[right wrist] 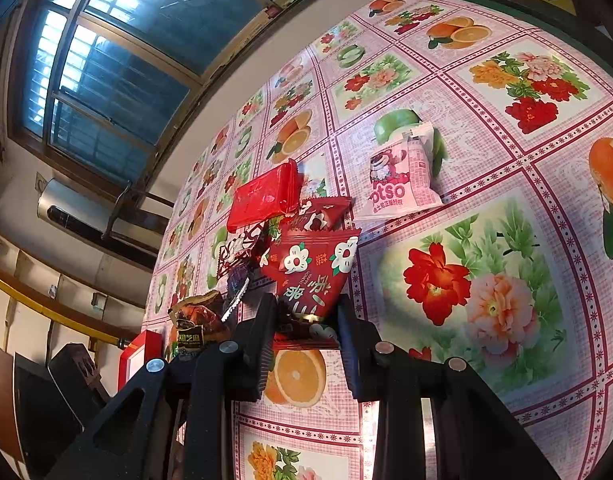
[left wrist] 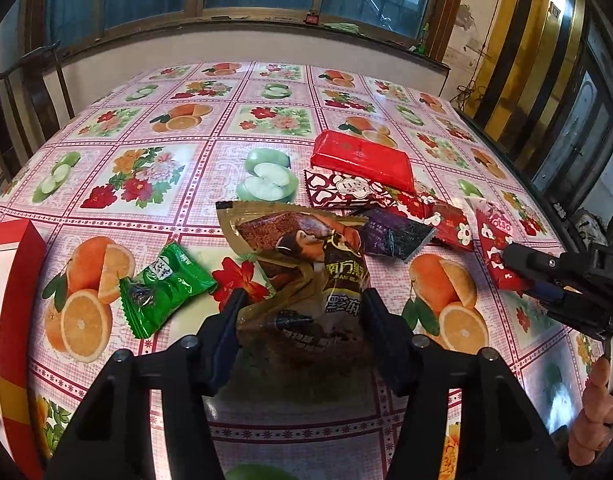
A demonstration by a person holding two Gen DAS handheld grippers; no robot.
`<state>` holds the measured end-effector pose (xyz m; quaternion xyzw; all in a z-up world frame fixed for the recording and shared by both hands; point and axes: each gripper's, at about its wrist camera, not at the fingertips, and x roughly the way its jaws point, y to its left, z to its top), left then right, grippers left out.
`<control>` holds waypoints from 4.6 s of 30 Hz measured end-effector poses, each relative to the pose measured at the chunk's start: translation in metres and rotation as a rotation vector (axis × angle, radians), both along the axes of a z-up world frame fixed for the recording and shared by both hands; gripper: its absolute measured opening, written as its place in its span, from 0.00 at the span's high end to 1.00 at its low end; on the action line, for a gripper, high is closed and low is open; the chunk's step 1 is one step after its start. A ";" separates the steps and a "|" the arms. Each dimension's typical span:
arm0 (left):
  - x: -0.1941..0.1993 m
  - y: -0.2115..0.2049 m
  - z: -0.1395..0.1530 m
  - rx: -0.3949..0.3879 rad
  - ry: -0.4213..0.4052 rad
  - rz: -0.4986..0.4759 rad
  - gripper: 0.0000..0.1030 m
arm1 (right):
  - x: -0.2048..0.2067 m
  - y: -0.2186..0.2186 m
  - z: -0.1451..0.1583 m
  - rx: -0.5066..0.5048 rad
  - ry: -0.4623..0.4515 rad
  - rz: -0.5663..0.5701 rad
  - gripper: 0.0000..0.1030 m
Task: Organize snacks
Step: 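Lift the brown snack bag with the left tool and the red bag with the right, then carry both bags over the white box and release them inside, then move both tools back to the table toward the green and purple bags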
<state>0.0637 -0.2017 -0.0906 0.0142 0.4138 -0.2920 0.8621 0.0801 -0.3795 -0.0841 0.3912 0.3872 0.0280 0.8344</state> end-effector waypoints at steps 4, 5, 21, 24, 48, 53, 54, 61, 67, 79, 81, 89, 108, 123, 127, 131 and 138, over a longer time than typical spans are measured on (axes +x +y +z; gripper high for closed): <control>-0.005 -0.001 0.006 -0.020 -0.031 -0.015 0.58 | -0.001 0.001 0.000 -0.001 -0.007 0.003 0.69; -0.007 -0.001 0.007 -0.025 -0.042 -0.021 0.62 | -0.001 0.001 0.001 -0.002 -0.012 0.005 0.69; -0.014 0.004 0.015 -0.099 -0.068 -0.072 0.77 | 0.001 0.004 0.007 0.023 -0.068 0.024 0.69; -0.013 0.007 0.015 -0.106 -0.061 -0.063 0.77 | 0.000 0.006 0.010 0.021 -0.086 0.027 0.69; -0.048 0.068 0.047 -0.146 -0.200 0.113 0.77 | 0.001 0.041 0.032 -0.036 -0.201 0.151 0.69; -0.064 0.107 0.058 -0.133 -0.204 0.180 0.77 | 0.002 0.051 0.033 -0.075 -0.201 0.178 0.69; -0.068 0.117 0.060 -0.131 -0.208 0.197 0.77 | 0.002 0.052 0.033 -0.084 -0.201 0.179 0.69; -0.089 0.188 0.073 -0.110 -0.232 0.309 0.77 | 0.000 0.050 0.032 -0.146 -0.195 0.141 0.69; -0.100 0.241 0.075 -0.110 -0.228 0.387 0.77 | -0.006 0.054 0.034 -0.240 -0.187 0.100 0.69; -0.108 0.310 0.070 -0.129 -0.213 0.465 0.77 | 0.002 0.224 0.045 -0.200 -0.219 0.418 0.69; -0.110 0.321 0.069 -0.132 -0.212 0.477 0.77 | 0.004 0.263 0.046 -0.197 -0.227 0.476 0.69; -0.106 0.351 0.055 -0.119 -0.173 0.497 0.77 | 0.006 0.378 0.043 -0.228 -0.224 0.656 0.69; -0.073 0.263 0.080 -0.008 -0.198 0.314 0.30 | 0.035 0.182 0.070 -0.252 -0.244 0.256 0.31; 0.010 0.095 0.061 0.182 -0.046 0.163 0.19 | 0.029 0.006 0.010 0.115 -0.132 -0.030 0.31; 0.028 0.072 0.046 0.240 -0.050 0.145 0.19 | 0.029 0.006 0.007 0.125 -0.137 -0.041 0.31; 0.033 0.053 0.031 0.315 -0.070 0.114 0.19 | 0.029 0.014 0.011 0.222 -0.210 0.036 0.30; 0.013 0.044 0.029 0.370 -0.206 0.024 0.19 | 0.041 0.045 0.007 0.173 -0.144 0.113 0.30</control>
